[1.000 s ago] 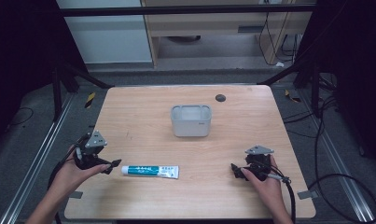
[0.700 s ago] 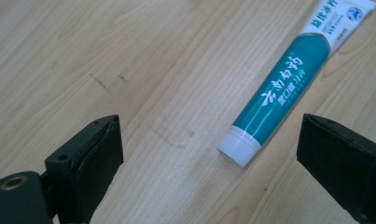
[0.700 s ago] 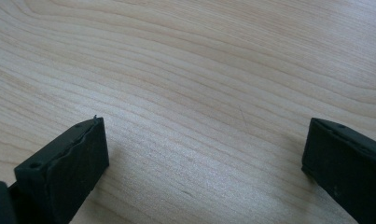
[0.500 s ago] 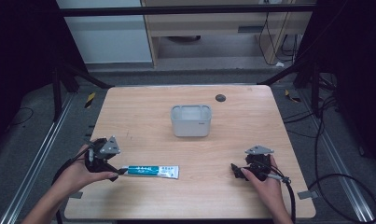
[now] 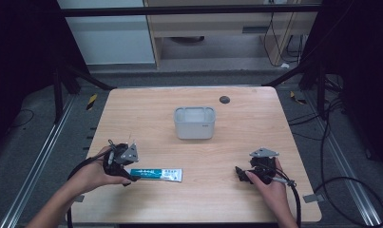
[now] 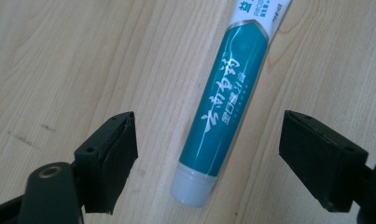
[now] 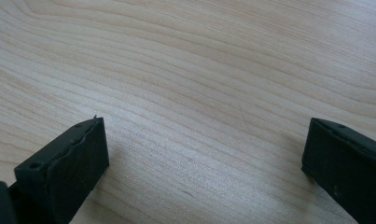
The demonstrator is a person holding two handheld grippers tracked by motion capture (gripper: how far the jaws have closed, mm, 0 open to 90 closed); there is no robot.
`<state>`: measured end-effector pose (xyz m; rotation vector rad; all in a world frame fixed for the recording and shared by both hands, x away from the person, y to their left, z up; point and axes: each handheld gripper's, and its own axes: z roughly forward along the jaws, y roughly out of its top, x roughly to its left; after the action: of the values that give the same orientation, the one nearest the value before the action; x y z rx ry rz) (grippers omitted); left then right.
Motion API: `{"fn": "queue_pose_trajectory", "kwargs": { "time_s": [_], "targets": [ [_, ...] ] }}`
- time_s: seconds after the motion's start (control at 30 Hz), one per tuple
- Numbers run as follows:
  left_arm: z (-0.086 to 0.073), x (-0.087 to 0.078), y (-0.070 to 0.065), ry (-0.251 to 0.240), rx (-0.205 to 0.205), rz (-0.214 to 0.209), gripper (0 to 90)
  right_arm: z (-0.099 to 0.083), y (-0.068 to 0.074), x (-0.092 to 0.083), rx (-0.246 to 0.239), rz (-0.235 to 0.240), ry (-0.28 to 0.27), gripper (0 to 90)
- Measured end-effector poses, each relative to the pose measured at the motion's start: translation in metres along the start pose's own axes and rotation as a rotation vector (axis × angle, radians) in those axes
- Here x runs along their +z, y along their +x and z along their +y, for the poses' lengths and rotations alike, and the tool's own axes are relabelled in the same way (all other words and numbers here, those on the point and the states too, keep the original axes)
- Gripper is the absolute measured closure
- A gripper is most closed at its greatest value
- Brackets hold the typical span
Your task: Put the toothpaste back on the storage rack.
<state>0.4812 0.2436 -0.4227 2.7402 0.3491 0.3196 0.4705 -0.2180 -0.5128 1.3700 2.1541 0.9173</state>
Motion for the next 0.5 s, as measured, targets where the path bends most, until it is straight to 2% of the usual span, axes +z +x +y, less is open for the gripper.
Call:
{"fn": "queue_pose_trajectory", "kwargs": {
  "time_s": [0.17,0.2,0.47,0.5],
  "targets": [
    [0.008,0.01,-0.001,0.02,0.025,-0.029,20.8,0.0,0.0,0.0,0.0,0.0,0.0,0.7],
    [0.011,0.015,-0.001,0.032,0.044,-0.035,22.4,0.0,0.0,0.0,0.0,0.0,0.0,0.7],
    [0.023,0.027,-0.003,0.068,0.105,-0.062,25.3,0.0,0.0,0.0,0.0,0.001,0.001,0.7],
    [0.027,0.029,-0.004,0.082,0.127,-0.069,25.7,0.0,0.0,0.0,-0.002,0.002,0.0,0.7]
  ]
}}
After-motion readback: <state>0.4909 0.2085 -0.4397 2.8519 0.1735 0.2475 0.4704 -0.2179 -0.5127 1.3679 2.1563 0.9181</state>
